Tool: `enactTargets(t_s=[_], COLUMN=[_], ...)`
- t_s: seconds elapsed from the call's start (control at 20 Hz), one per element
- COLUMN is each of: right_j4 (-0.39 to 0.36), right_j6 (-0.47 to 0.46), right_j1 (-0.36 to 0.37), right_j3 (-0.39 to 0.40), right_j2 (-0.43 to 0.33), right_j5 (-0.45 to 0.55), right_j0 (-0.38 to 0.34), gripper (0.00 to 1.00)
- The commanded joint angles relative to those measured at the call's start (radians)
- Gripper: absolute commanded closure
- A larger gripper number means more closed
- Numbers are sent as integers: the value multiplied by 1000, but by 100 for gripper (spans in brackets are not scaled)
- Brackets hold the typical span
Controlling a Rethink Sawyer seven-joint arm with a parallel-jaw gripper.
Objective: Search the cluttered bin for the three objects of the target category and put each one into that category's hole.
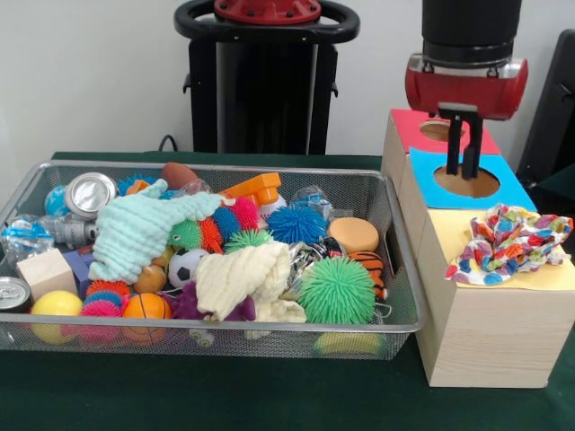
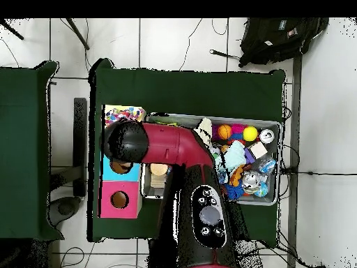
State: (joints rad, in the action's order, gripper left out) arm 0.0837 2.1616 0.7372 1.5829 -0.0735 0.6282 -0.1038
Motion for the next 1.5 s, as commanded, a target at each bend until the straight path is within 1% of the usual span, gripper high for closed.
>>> enactTargets(t_s=[0.05, 0.2, 0.4, 0.7, 0.85, 0.95, 1.05, 1.25, 1.4, 1.5], right_j4=[-29, -17, 3, 50, 63, 69, 66, 64, 59, 40], right_j6=[7, 73, 183, 235, 253, 245, 209, 142, 119, 109], right_j1=[25, 26, 15, -17, -49, -65, -83, -106, -122, -130], right_j3=[-4, -57, -161, -278, -321, -338, -358, -368, -354, -366], right_j2=[-21, -12, 21, 23, 35, 39, 37, 27, 23, 33], right_j5=[135, 160, 205, 294, 293, 293, 296, 291, 249, 252], right_j0=[-31, 17, 87, 108, 114, 109, 88, 48, 32, 28], gripper=[100, 100, 100, 100, 100, 100, 100, 100, 100, 100])
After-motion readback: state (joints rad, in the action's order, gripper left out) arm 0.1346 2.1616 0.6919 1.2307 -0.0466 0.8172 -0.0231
